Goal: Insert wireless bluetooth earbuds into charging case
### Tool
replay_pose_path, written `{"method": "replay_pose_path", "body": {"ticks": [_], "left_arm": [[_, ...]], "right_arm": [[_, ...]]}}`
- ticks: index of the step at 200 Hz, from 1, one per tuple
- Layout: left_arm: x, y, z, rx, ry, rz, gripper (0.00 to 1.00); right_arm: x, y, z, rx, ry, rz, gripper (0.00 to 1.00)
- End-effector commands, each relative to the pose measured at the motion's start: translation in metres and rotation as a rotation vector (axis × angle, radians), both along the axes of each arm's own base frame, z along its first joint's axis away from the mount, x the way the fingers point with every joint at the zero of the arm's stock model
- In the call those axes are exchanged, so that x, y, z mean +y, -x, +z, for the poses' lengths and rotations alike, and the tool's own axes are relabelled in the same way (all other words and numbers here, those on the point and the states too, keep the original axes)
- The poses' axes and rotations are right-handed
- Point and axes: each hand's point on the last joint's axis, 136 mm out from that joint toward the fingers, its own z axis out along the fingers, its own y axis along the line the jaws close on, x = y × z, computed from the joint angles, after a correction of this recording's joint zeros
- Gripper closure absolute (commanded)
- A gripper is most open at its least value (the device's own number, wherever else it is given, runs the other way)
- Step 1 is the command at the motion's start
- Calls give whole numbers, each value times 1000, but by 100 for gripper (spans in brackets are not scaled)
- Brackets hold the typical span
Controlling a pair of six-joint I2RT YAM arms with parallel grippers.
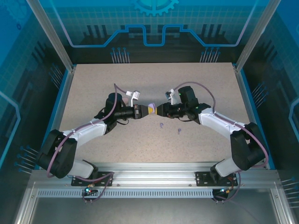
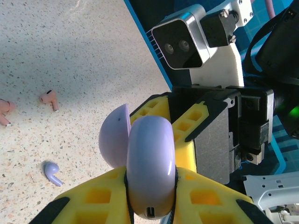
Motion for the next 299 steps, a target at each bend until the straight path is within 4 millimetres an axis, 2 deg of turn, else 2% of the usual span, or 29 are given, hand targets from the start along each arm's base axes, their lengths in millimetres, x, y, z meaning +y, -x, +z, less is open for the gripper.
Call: {"method": "replay_pose_path", "body": {"ticks": [1, 55, 108, 164, 194, 205, 230, 254, 299], "left_arm": [[-2, 2, 27, -67, 44, -29, 97], [-3, 2, 29, -65, 52, -38, 97], [-4, 3, 31, -68, 59, -38, 97], [-5, 1, 34, -71, 67, -37, 98], [-5, 2, 36, -73, 70, -39, 97], [-5, 2, 36, -74, 69, -38, 98], [-5, 2, 39, -78, 72, -39, 98], [-5, 2, 41, -79, 74, -40, 98], [-6, 2, 44, -82, 80, -43, 98]], "right_arm": [[1, -10, 19, -38, -47, -11, 65], [-2, -17, 15, -23, -57, -35, 66], [4, -20, 12, 0, -89, -12, 69], [9, -18, 6, 22, -99, 17, 79], [8, -19, 1, 30, -89, 14, 80], [7, -18, -2, 34, -88, 15, 83], [5, -16, -4, 33, -87, 25, 82], [3, -13, -7, 31, -96, 36, 75], [3, -12, -10, 31, -103, 61, 78]]}}
